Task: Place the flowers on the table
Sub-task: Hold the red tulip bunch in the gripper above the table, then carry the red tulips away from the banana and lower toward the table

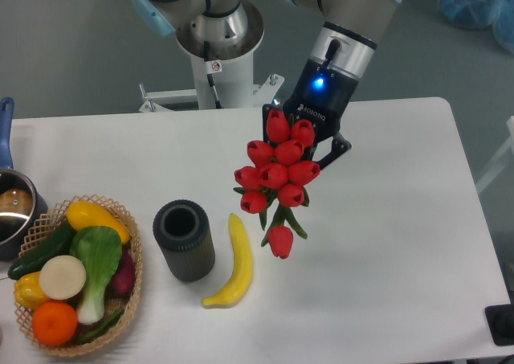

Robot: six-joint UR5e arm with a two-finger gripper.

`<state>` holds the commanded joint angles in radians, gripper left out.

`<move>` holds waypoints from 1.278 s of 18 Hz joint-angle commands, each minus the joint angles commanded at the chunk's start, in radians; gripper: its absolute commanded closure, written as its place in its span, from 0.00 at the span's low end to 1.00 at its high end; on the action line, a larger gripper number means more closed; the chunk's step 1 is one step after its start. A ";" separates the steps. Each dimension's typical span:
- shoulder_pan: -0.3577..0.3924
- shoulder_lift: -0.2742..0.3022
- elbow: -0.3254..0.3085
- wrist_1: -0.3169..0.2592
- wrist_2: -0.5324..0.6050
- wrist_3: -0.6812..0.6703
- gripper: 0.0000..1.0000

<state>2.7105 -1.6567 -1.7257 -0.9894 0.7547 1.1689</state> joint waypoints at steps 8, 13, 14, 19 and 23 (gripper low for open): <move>0.005 0.002 -0.005 0.000 0.002 0.000 0.65; -0.003 0.006 0.002 -0.002 0.005 -0.009 0.65; -0.006 0.012 0.002 -0.002 0.006 -0.009 0.65; -0.012 0.015 0.002 -0.002 0.150 -0.006 0.65; -0.021 0.049 -0.018 -0.005 0.354 0.000 0.65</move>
<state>2.6891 -1.6076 -1.7441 -0.9940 1.1085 1.1689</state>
